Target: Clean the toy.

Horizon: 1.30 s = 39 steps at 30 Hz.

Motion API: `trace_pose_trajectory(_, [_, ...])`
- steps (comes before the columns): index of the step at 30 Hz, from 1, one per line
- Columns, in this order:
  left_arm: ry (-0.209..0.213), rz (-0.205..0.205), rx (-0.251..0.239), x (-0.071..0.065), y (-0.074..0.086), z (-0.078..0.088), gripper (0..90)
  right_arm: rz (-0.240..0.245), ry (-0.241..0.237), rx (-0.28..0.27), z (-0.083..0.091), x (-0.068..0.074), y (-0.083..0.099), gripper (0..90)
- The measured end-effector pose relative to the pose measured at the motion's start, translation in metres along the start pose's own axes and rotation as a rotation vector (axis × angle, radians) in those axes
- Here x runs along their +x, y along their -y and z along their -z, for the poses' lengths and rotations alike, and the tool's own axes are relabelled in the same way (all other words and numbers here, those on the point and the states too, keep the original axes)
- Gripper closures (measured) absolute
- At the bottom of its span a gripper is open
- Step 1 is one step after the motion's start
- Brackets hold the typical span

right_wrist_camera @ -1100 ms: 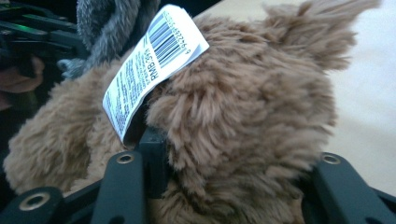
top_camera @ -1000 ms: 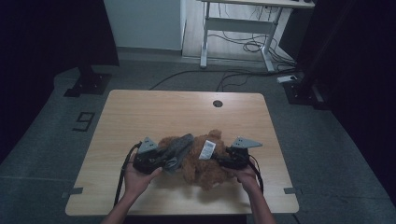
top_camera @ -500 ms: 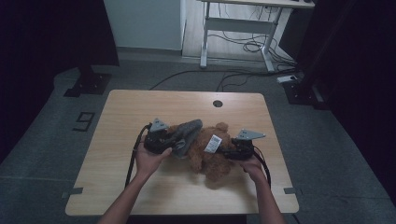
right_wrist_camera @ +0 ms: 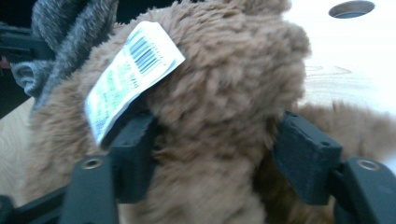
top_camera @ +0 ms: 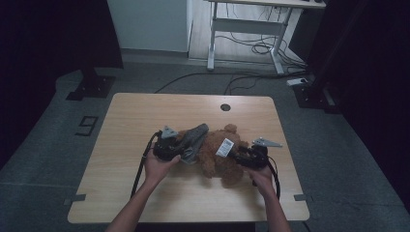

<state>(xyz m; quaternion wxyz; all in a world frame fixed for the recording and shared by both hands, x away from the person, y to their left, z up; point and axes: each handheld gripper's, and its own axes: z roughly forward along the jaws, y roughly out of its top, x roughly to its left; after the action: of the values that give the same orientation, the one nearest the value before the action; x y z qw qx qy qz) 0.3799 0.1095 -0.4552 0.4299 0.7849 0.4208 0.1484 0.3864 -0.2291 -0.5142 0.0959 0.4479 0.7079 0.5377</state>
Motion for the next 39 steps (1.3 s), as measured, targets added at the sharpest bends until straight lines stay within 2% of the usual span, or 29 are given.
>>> trace_pose_trajectory(2, [-0.011, -0.014, 0.0, -0.004, 0.005, 0.003, 73.0, 0.006, -0.013, 0.003, 0.005, 0.005, 0.006, 37.1])
trace_pose_trajectory(8, [-0.001, -0.002, -0.012, -0.006, 0.014, 0.007, 73.0, 0.034, -0.071, 0.048, 0.005, 0.013, 0.018, 33.3])
trace_pose_trajectory(10, [0.003, -0.004, -0.013, -0.006, 0.015, 0.007, 73.1, 0.054, -0.066, 0.061, 0.002, 0.015, 0.021, 34.1])
trace_pose_trajectory(12, [0.015, 0.001, -0.014, -0.007, 0.017, 0.009, 73.0, 0.053, -0.058, 0.054, 0.001, 0.014, 0.022, 39.8])
trace_pose_trajectory(13, [0.015, 0.001, -0.014, -0.007, 0.017, 0.009, 72.9, 0.053, -0.058, 0.054, 0.001, 0.014, 0.022, 39.8])
trace_pose_trajectory(14, [0.026, 0.007, -0.012, -0.008, 0.018, 0.01, 72.9, 0.043, -0.052, 0.044, 0.0, 0.013, 0.024, 47.0])
trace_pose_trajectory(15, [0.03, 0.007, -0.011, -0.009, 0.017, 0.012, 72.9, 0.037, -0.05, 0.04, 0.0, 0.012, 0.026, 49.0])
trace_pose_trajectory(19, [0.034, -0.002, -0.03, -0.016, 0.01, 0.019, 73.0, 0.04, -0.031, 0.038, 0.001, 0.014, 0.027, 54.5])
trace_pose_trajectory(23, [0.059, -0.017, -0.045, -0.025, -0.003, 0.018, 73.1, 0.046, -0.029, 0.018, 0.002, 0.015, 0.03, 57.1])
trace_pose_trajectory(24, [0.089, -0.032, -0.055, -0.035, -0.014, 0.012, 73.1, 0.04, -0.029, 0.006, 0.003, 0.014, 0.031, 57.9])
trace_pose_trajectory(27, [0.128, -0.071, -0.047, -0.058, -0.029, -0.004, 73.1, 0.043, -0.015, -0.014, 0.004, 0.016, 0.033, 59.1])
trace_pose_trajectory(29, [0.157, -0.101, -0.026, -0.079, -0.039, -0.021, 73.0, 0.045, -0.01, -0.017, 0.004, 0.017, 0.034, 59.6])
trace_pose_trajectory(32, [0.15, -0.145, 0.006, -0.099, -0.042, -0.042, 73.0, 0.057, -0.007, -0.021, 0.005, 0.018, 0.035, 60.4])
trace_pose_trajectory(33, [0.15, -0.145, 0.006, -0.099, -0.042, -0.042, 73.1, 0.057, -0.007, -0.021, 0.005, 0.018, 0.035, 60.4])
trace_pose_trajectory(34, [0.14, -0.144, 0.01, -0.101, -0.038, -0.053, 73.0, 0.065, 0.016, -0.014, 0.005, 0.018, 0.035, 62.0])
trace_pose_trajectory(35, [0.149, -0.131, 0.008, -0.1, -0.036, -0.055, 73.0, 0.059, 0.022, -0.009, 0.005, 0.016, 0.036, 62.5])
trace_pose_trajectory(38, [0.146, -0.118, 0.004, -0.093, -0.032, -0.052, 73.2, 0.047, 0.009, -0.013, 0.006, 0.013, 0.038, 64.4])
trace_pose_trajectory(39, [0.131, -0.115, 0.002, -0.089, -0.031, -0.047, 73.3, 0.053, 0.004, -0.016, 0.007, 0.013, 0.038, 64.7])
